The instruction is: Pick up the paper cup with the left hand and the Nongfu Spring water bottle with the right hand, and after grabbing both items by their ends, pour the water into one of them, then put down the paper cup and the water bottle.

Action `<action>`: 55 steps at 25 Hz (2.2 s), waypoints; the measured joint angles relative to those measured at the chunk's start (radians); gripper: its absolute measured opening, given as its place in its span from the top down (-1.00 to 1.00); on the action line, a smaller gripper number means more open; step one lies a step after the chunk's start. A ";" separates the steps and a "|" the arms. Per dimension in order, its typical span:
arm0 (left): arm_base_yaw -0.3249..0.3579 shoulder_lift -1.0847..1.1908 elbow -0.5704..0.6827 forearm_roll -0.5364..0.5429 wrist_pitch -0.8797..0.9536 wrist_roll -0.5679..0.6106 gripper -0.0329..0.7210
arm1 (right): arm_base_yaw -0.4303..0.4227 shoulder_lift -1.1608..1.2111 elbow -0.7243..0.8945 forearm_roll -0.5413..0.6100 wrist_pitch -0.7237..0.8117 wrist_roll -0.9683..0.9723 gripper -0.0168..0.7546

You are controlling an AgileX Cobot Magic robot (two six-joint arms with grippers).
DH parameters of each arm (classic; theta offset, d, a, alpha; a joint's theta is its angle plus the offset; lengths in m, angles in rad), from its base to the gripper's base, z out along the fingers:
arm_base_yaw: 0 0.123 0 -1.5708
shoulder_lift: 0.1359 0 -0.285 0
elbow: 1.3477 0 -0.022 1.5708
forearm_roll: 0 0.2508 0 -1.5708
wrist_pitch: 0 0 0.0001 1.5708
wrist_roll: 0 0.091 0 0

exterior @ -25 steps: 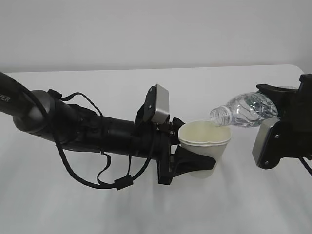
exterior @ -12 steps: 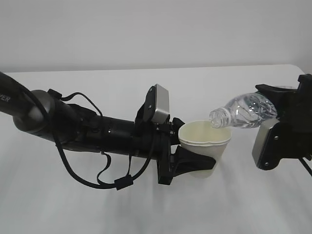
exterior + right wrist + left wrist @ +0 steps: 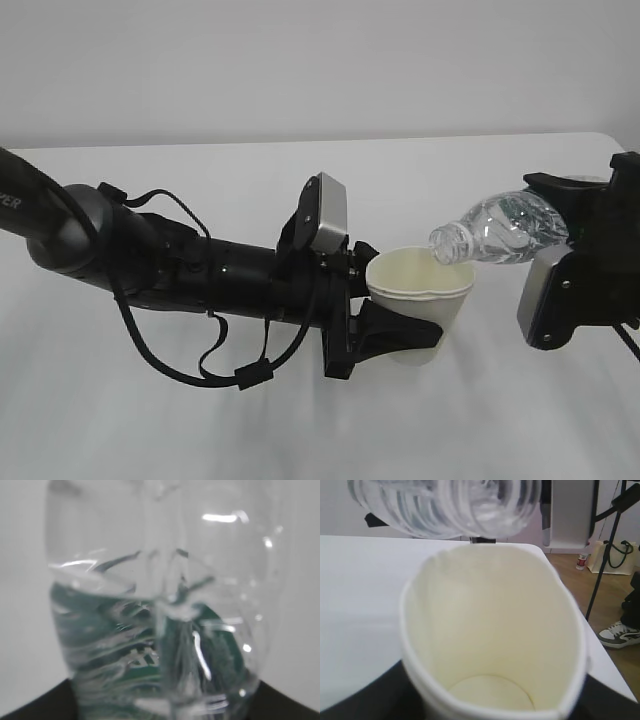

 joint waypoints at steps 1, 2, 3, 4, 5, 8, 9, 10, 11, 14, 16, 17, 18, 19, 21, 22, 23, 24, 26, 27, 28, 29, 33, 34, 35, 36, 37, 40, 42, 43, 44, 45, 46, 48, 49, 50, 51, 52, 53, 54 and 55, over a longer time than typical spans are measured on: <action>0.000 0.000 0.000 0.000 0.000 0.000 -0.23 | 0.000 0.000 0.000 0.000 0.000 0.000 0.03; 0.000 0.000 0.000 0.002 0.000 0.000 -0.23 | 0.000 0.000 0.000 0.000 0.000 -0.002 0.03; 0.000 0.000 0.000 0.002 0.000 0.000 -0.23 | 0.000 0.000 0.000 0.000 0.000 -0.005 0.03; 0.000 0.000 0.000 0.002 0.000 0.000 -0.23 | 0.000 0.000 0.000 0.000 0.000 -0.006 0.03; 0.000 0.000 0.000 0.002 0.000 0.000 -0.23 | 0.000 0.000 0.000 0.000 0.000 -0.006 0.03; 0.000 0.000 0.000 0.002 0.000 0.000 -0.23 | 0.000 0.000 0.000 0.000 0.000 -0.012 0.03; 0.000 0.000 0.000 0.002 0.000 0.000 -0.23 | 0.000 0.000 0.000 0.000 0.000 -0.011 0.03; 0.000 0.000 0.000 0.002 0.000 0.000 -0.23 | 0.000 0.000 0.000 0.000 0.000 -0.012 0.03; 0.000 0.000 0.000 0.002 0.000 0.000 -0.23 | 0.000 0.000 0.000 0.000 0.000 -0.014 0.03; 0.000 0.000 0.000 0.002 0.000 0.000 -0.23 | 0.000 0.000 0.000 0.000 0.000 -0.020 0.03; 0.000 0.000 0.000 0.002 0.000 0.000 -0.23 | 0.000 0.000 0.000 0.000 0.000 -0.038 0.03; 0.000 0.000 0.000 0.002 0.000 0.000 -0.23 | 0.000 0.000 0.000 0.000 0.000 -0.043 0.03; 0.000 0.000 0.000 0.002 0.000 0.000 -0.23 | 0.000 0.000 0.000 0.000 0.000 -0.049 0.03; 0.000 0.000 0.000 0.002 0.000 0.000 -0.23 | 0.000 0.000 0.000 0.000 0.000 -0.051 0.03; 0.000 0.000 0.000 0.003 0.000 0.000 -0.23 | 0.000 0.000 0.000 0.000 0.000 -0.055 0.03; 0.000 0.000 0.000 0.003 0.000 0.000 -0.23 | 0.000 0.000 0.000 0.000 0.000 -0.056 0.03; 0.000 0.000 0.000 0.003 0.000 0.000 -0.23 | 0.000 0.000 0.000 0.000 0.000 -0.056 0.03; 0.000 0.000 0.000 0.003 0.000 0.000 -0.23 | 0.000 0.000 0.000 0.000 0.000 -0.058 0.03; 0.000 0.000 0.000 0.003 0.000 0.000 -0.23 | 0.000 0.000 0.000 0.000 0.000 -0.058 0.03; 0.000 0.000 0.000 0.003 0.000 0.000 -0.23 | 0.000 0.000 0.000 0.000 0.000 -0.058 0.03; 0.000 0.000 0.000 0.003 0.000 0.000 -0.23 | 0.000 0.000 0.000 0.000 0.000 -0.056 0.03; 0.000 0.000 0.000 0.003 0.002 0.000 -0.23 | 0.000 0.000 0.000 0.000 0.000 -0.052 0.03; 0.000 0.000 0.000 0.004 0.007 0.000 -0.23 | 0.000 0.000 -0.005 0.000 0.000 -0.047 0.03; 0.000 0.000 0.000 0.004 0.007 0.000 -0.23 | 0.000 0.000 -0.007 0.000 0.000 -0.045 0.03; 0.000 0.000 0.000 0.004 0.008 0.000 -0.23 | 0.000 0.000 -0.009 0.000 0.000 -0.045 0.03; 0.000 0.000 0.000 0.004 0.010 0.000 -0.23 | 0.000 0.000 -0.011 0.000 0.000 -0.045 0.03; 0.000 0.000 0.000 0.004 0.013 0.000 -0.23 | 0.000 0.000 -0.016 0.000 0.000 -0.045 0.03; 0.000 0.000 0.000 0.004 0.015 0.000 -0.23 | 0.000 0.000 -0.026 -0.005 0.000 -0.043 0.03; 0.000 0.000 0.000 0.004 0.015 0.000 -0.23 | 0.000 0.000 -0.027 -0.006 0.000 -0.043 0.03; 0.000 0.000 0.000 0.004 0.015 0.000 -0.23 | 0.000 0.000 -0.027 -0.007 0.000 -0.043 0.03; 0.000 0.000 0.000 0.004 0.015 0.000 -0.23 | 0.000 0.000 -0.027 -0.007 0.000 -0.043 0.03; 0.000 0.000 0.000 0.004 0.015 0.000 -0.23 | 0.000 0.000 -0.027 -0.008 0.000 -0.043 0.03; 0.000 0.000 0.000 0.004 0.015 0.000 -0.23 | 0.000 0.000 -0.027 -0.008 0.000 -0.043 0.03; 0.000 0.000 0.000 0.004 0.017 0.000 -0.23 | 0.000 0.000 -0.027 -0.008 0.000 -0.043 0.03; 0.000 0.000 0.000 0.004 0.017 0.000 -0.23 | 0.000 0.000 -0.027 -0.008 0.000 -0.043 0.03; 0.000 0.000 0.000 0.004 0.017 0.000 -0.23 | 0.000 0.000 -0.027 -0.008 0.000 -0.043 0.03; 0.000 0.000 0.000 0.004 0.017 0.000 -0.23 | 0.000 0.000 -0.027 -0.008 0.000 -0.043 0.03; 0.000 0.000 0.000 0.004 0.017 0.000 -0.23 | 0.000 0.000 -0.027 -0.008 0.000 -0.043 0.03; 0.000 0.000 0.000 0.004 0.017 0.000 -0.23 | 0.000 0.000 -0.027 -0.008 0.000 -0.043 0.03; 0.000 0.000 0.000 0.004 0.018 0.000 -0.23 | 0.000 0.000 -0.027 -0.008 0.000 -0.043 0.03; 0.000 0.000 0.000 0.004 0.018 0.000 -0.23 | 0.000 0.000 -0.027 -0.008 0.000 -0.043 0.03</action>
